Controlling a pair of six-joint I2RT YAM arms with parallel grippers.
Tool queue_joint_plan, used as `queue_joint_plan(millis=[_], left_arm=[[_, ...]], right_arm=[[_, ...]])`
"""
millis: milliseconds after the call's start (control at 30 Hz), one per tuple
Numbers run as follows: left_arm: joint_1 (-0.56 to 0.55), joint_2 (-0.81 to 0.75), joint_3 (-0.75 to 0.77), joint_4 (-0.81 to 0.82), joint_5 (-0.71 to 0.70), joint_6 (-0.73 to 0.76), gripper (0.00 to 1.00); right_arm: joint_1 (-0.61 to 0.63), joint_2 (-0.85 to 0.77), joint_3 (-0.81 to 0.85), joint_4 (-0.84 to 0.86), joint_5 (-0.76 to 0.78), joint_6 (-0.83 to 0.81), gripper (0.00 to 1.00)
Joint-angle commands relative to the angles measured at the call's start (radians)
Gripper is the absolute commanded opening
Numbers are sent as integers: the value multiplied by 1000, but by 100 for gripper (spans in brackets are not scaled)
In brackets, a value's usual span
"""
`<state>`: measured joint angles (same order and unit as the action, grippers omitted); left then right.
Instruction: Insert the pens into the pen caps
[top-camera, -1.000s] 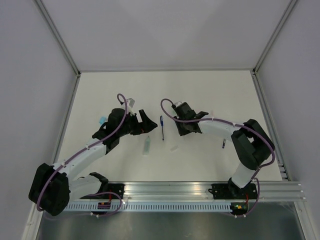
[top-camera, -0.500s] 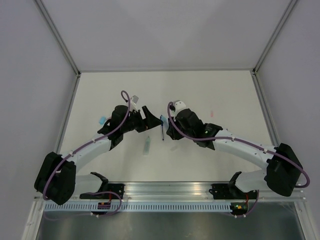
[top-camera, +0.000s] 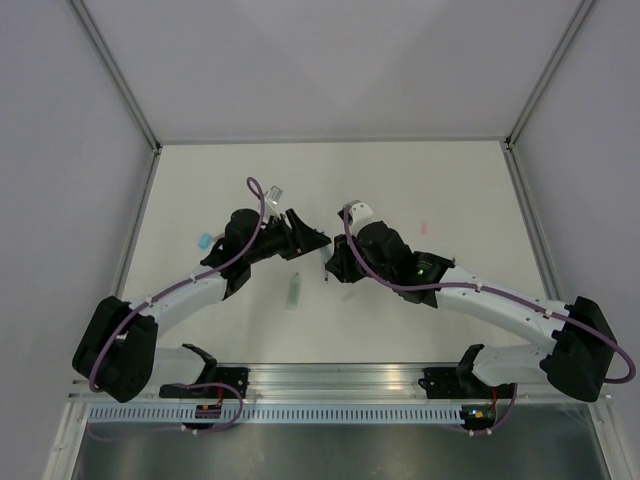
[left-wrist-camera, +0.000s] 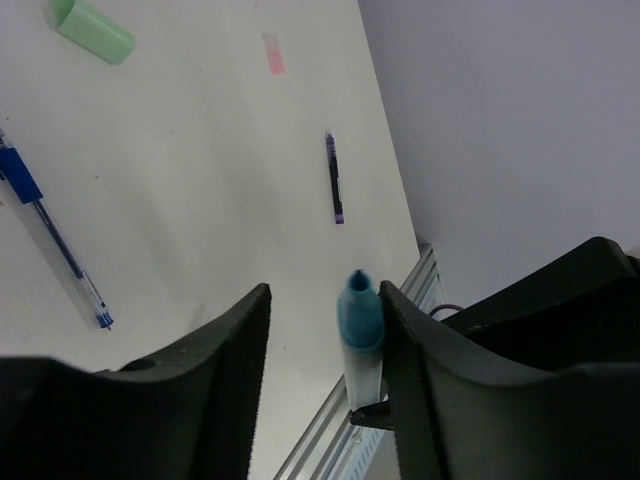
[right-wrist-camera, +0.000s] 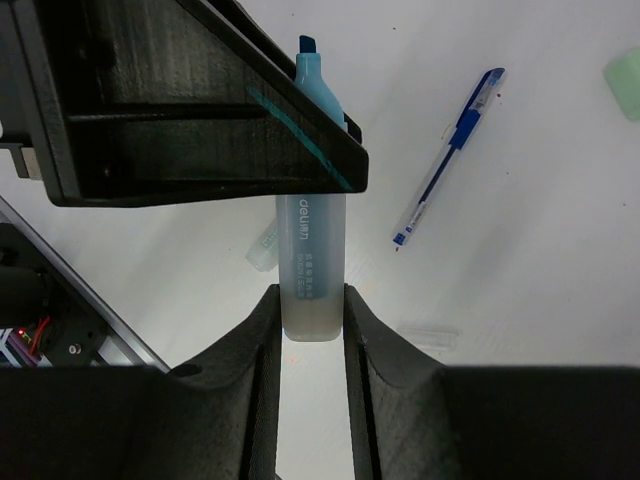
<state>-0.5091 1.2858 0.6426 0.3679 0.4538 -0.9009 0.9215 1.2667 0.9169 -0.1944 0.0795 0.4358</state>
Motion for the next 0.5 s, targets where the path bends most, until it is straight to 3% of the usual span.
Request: queue_joint_plan(millis=[0, 100, 167, 200, 233, 333, 467], left_arm=[[-16, 30, 32, 127, 65, -46, 49], [-17, 47, 14, 218, 115, -85, 30], [-17, 55, 5, 262, 167, -107, 6], [-17, 58, 2, 284, 184, -113, 2], [-17, 58, -10, 333, 203, -118, 2], [-17, 56, -12, 419, 299, -119, 2], [-17, 60, -21, 592, 471, -167, 2]], right_arm=[[7, -26, 3, 27, 3, 21, 0], [8, -24, 8, 21, 2, 15, 0], [8, -30, 7, 20, -3, 6, 1], [7, -36, 2, 24, -12, 3, 5], [7, -44, -3, 23, -20, -2, 18], [7, -95, -27, 39, -75, -17, 43], [7, -191, -73, 82, -213, -19, 50]])
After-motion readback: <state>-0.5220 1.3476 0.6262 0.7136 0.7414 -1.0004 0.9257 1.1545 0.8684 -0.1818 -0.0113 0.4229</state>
